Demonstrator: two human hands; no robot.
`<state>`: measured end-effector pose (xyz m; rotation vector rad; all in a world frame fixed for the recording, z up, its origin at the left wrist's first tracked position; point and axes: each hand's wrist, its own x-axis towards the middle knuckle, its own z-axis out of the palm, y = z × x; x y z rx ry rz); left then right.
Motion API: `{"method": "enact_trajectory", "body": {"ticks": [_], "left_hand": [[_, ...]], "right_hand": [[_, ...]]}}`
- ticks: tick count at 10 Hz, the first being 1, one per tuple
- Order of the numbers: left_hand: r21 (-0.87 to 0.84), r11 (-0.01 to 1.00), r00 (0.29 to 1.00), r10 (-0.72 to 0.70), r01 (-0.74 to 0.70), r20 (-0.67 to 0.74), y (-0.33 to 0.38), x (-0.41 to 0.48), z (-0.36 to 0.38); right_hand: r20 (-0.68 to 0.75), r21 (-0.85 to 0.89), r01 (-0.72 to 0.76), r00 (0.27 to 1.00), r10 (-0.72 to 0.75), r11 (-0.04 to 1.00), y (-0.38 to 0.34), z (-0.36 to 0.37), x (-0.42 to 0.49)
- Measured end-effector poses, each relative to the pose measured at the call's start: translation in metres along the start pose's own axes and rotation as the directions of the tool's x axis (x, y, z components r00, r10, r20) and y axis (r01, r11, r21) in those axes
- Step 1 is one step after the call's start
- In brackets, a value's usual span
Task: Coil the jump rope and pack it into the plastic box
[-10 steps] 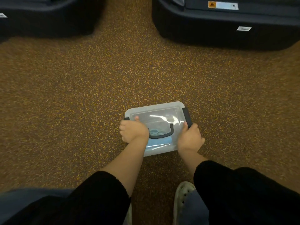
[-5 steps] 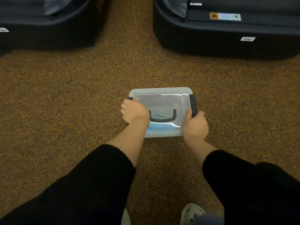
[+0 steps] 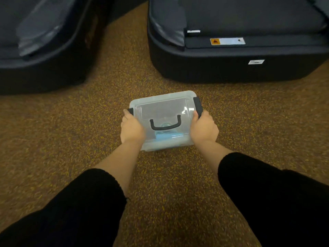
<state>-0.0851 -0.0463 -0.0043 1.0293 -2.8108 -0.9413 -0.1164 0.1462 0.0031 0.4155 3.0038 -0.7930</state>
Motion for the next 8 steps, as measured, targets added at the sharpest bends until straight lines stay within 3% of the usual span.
{"method": "enact_trajectory", "body": {"ticks": [2,5,8], "left_hand": [[0.11,0.992,0.998,0.065,-0.065,0.004,0.002,0.008,0.012],[0.173,0.984,0.997,0.028,-0.039,0.067,0.006,0.0,0.0],[0.265,0.964,0.925,-0.099,-0.002,0.367,-0.016,-0.04,-0.035]], "right_hand": [[0.063,0.0,-0.026,0.998,0.026,1.0,0.005,0.01,0.014],[0.16,-0.011,-0.051,0.986,0.052,0.999,0.002,0.01,0.017],[0.444,-0.02,-0.067,0.893,0.069,0.998,0.016,-0.036,-0.005]]}}
